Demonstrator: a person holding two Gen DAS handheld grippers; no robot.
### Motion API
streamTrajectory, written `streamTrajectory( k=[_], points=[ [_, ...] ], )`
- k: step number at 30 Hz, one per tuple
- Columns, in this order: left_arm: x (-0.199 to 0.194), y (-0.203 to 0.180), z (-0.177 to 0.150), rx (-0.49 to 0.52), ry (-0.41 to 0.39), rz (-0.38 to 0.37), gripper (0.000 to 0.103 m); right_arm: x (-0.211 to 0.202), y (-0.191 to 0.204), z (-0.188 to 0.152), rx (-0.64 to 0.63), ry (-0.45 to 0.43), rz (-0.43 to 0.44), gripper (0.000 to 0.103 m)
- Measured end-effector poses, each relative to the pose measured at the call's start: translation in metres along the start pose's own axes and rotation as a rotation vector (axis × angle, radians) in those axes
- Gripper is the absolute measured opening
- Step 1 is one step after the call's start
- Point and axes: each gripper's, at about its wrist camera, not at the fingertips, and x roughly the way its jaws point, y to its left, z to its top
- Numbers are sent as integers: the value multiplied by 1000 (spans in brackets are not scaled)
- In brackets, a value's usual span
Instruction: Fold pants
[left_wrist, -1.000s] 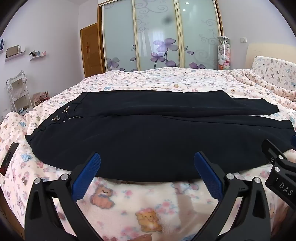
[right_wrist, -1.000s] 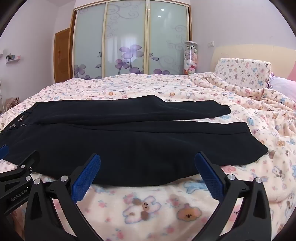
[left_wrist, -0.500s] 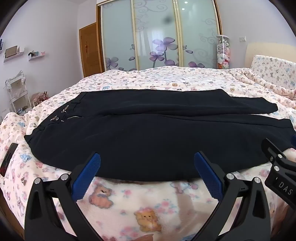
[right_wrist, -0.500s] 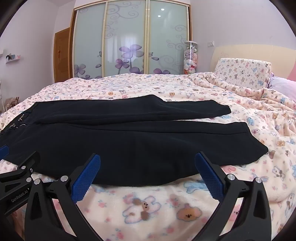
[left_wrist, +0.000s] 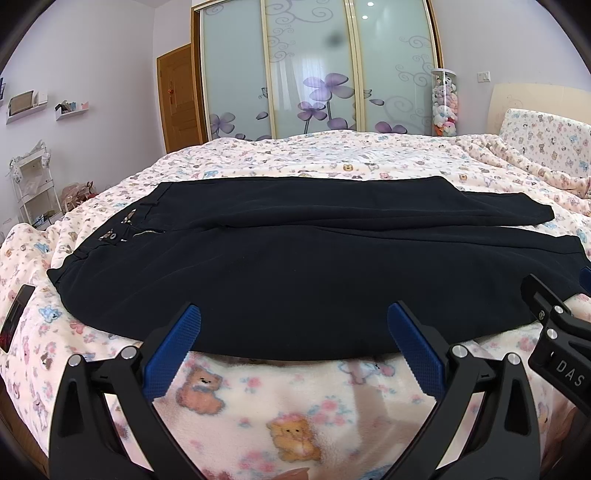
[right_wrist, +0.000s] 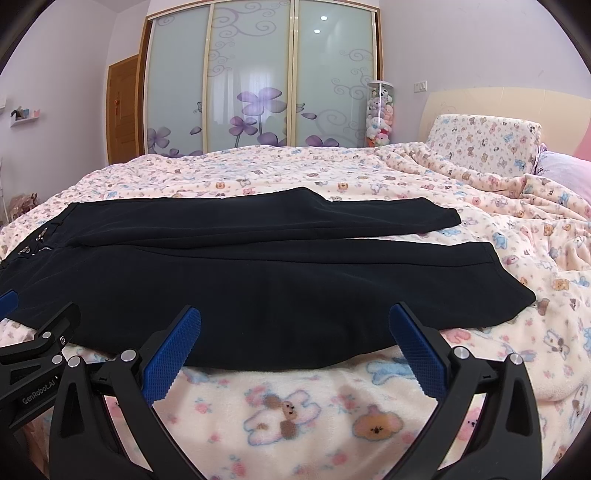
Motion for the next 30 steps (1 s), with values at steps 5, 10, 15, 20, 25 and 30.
streamTrajectory(
  k=[5,10,15,20,25,30],
  points=[
    [0,0,0,0,1,-1,101,0,0,0,0,0,0,102],
    [0,0,0,0,2,0,101,0,0,0,0,1,0,102],
    [0,0,0,0,2,0,101,1,0,0,1,2,0,102],
    [0,-1,0,0,2,0,101,0,0,1,3,2,-1,102],
    [0,0,0,-1,3,-1,101,2,0,-4,5,3,-2,102],
    [0,0,0,0,3,-1,101,1,0,-2,6,3,-2,102]
  ],
)
